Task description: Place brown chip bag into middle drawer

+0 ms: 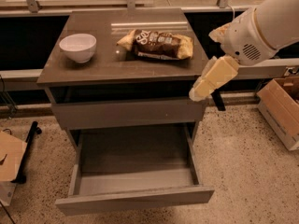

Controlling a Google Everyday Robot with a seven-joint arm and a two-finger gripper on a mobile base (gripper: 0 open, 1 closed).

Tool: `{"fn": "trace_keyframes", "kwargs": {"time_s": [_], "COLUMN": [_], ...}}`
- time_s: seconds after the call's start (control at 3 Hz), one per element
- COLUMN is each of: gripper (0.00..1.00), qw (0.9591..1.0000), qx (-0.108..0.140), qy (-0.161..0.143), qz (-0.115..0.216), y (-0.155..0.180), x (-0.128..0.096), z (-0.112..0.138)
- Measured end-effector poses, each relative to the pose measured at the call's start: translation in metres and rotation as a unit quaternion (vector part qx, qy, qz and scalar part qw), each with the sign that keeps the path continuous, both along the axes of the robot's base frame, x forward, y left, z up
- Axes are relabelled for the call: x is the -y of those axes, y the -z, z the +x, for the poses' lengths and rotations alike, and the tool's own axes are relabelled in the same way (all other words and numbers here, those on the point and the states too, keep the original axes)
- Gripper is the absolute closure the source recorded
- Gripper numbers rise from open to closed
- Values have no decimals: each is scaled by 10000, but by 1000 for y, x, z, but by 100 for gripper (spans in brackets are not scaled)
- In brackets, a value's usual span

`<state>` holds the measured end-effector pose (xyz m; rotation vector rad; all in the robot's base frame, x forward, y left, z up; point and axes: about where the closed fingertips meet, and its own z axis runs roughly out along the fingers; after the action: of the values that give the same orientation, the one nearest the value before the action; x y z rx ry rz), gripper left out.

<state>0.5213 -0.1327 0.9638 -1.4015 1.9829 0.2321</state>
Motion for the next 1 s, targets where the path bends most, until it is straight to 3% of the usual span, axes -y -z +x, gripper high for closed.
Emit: {"fn": "trace_keyframes", "kwargs": {"time_s": [0.33, 0.67, 1.0], "gripper": [0, 0, 0], "qw": [10000, 9995, 9964], "qx": [-1, 18, 93], "qy": [0, 98, 144], "qz": [-1, 305, 832], "y": [0, 14, 39], "x": [0, -18, -48], "z": [0, 24, 89]}}
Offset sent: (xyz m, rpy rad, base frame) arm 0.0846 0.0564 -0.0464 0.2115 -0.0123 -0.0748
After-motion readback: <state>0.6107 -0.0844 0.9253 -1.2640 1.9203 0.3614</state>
